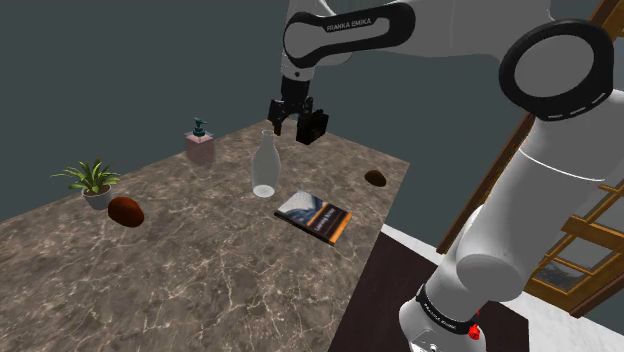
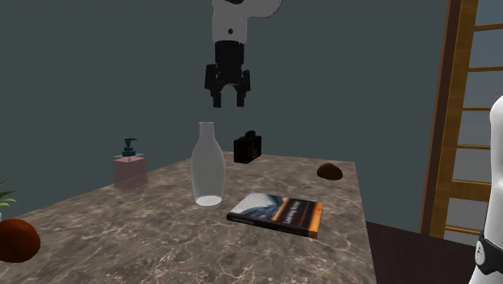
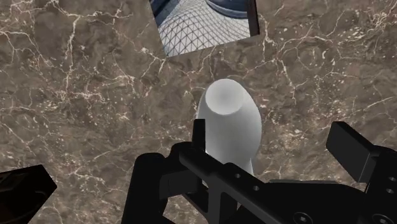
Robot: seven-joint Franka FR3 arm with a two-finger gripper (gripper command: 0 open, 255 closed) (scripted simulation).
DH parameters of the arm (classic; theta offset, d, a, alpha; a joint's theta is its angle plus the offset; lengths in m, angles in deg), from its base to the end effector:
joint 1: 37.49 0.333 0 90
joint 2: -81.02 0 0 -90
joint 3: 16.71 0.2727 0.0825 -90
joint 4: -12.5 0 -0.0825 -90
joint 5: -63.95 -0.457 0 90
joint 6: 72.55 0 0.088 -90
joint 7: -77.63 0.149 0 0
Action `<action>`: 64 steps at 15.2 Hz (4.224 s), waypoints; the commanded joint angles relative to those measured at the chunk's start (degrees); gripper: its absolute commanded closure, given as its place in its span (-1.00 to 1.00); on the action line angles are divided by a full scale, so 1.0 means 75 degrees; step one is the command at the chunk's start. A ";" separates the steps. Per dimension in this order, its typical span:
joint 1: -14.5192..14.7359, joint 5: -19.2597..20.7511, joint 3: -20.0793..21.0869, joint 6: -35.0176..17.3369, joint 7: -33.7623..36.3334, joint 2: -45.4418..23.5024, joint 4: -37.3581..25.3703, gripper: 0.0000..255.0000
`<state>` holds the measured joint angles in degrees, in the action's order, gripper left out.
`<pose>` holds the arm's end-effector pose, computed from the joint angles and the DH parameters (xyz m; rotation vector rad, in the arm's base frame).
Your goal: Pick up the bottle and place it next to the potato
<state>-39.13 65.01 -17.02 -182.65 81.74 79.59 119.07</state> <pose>0.6424 -0.0239 0.3951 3.1202 -0.1557 0.0578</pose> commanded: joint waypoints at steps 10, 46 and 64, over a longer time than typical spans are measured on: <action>-0.0102 -0.0113 -0.0054 -0.0409 -0.0183 -0.2352 -0.2060 -1.00; -0.0104 -0.0114 -0.0056 0.0532 -0.0191 -0.2282 -0.2931 1.00; -0.0435 -0.0161 -0.0235 0.1837 -0.0709 -0.1200 -0.3156 1.00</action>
<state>-41.82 63.85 -18.43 -168.57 77.37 68.31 92.85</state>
